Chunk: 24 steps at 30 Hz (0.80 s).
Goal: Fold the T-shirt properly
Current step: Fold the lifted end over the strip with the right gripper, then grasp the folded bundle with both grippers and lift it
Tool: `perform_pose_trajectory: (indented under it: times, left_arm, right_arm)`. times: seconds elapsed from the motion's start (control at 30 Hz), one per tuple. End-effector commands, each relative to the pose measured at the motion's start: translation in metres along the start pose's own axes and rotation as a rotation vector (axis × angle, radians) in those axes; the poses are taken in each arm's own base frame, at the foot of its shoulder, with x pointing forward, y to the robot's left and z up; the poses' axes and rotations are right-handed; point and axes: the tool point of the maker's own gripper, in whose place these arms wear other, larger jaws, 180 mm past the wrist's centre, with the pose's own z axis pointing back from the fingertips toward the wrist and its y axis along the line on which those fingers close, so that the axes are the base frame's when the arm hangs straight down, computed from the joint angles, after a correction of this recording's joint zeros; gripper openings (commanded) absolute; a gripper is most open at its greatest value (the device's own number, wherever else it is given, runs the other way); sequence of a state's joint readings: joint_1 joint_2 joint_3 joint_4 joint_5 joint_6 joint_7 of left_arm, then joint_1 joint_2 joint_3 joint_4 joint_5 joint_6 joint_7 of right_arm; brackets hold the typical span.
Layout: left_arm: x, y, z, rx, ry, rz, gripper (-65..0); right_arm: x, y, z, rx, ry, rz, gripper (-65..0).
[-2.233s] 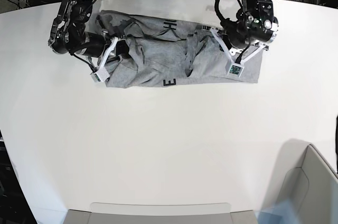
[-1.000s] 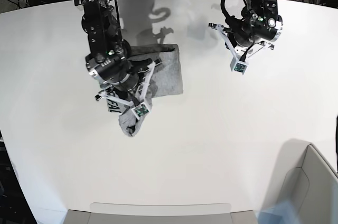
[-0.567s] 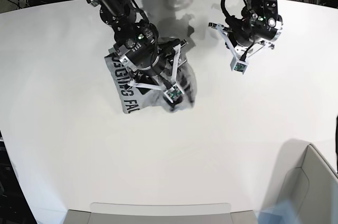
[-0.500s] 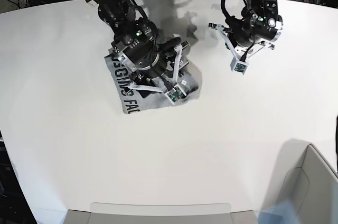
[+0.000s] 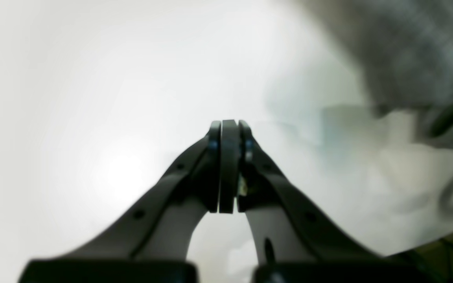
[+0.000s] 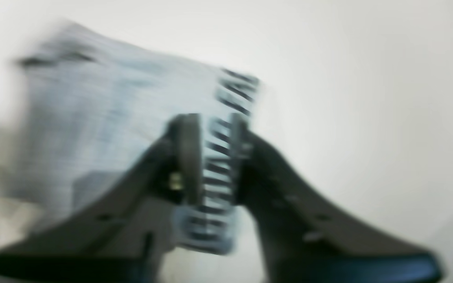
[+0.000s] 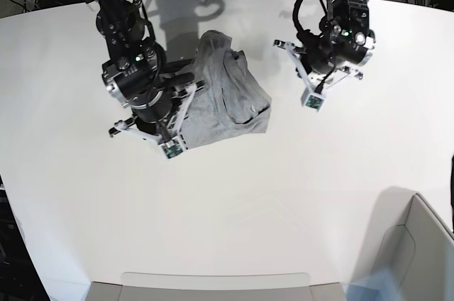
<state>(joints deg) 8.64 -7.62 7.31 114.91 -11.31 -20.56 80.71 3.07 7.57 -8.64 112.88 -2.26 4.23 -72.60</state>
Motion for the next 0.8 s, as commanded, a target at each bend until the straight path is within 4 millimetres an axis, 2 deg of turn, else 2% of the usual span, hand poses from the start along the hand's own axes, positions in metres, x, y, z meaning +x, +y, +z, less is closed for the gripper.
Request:
perform_pose_trajectory:
  times: [0.0, 0.07, 0.13, 0.27, 0.37, 0.5, 0.6, 0.7, 0.77]
  left_arm:
    - [0.017, -0.018, 0.003, -0.041, -0.053, -0.045, -65.0]
    - [0.029, -0.045, 0.003, -0.096, -0.075, -0.125, -65.0]
    - [0.041, -0.076, 0.006, -0.154, -0.103, -0.218, -65.0]
    - [0.041, -0.127, 0.010, -0.256, -0.116, -0.335, -65.0]
    - [0.044, -0.148, 0.013, -0.303, -0.150, -0.369, -65.0]
    - [0.041, -0.163, 0.010, -0.337, -0.152, -0.399, -65.0]
    - [0.031, -0.165, -0.007, -0.345, -0.100, -0.402, -65.0]
    - [0.030, -0.152, -0.033, -0.317, -0.057, -0.378, -65.0]
    - [0.026, -0.129, -0.049, -0.278, -0.019, -0.319, -65.0]
  right_arm:
    - [0.012, -0.023, 0.001, -0.053, -0.035, -0.017, -63.7]
    - [0.001, -0.042, -0.009, -0.086, 0.014, -0.030, -65.0]
    - [-0.007, -0.054, -0.017, -0.088, 0.048, 0.047, -65.0]
    - [-0.014, -0.067, -0.028, -0.058, 0.031, 0.119, -65.0]
    - [-0.023, -0.064, -0.041, -0.016, 0.042, 0.134, -65.0]
    - [-0.034, -0.051, -0.060, 0.053, 0.057, 0.151, -65.0]
    - [-0.039, -0.034, -0.072, 0.113, 0.049, 0.145, -65.0]
    - [-0.045, -0.025, -0.075, 0.151, 0.051, 0.169, -65.0]
    - [-0.056, -0.016, -0.075, 0.182, 0.070, 0.192, -65.0]
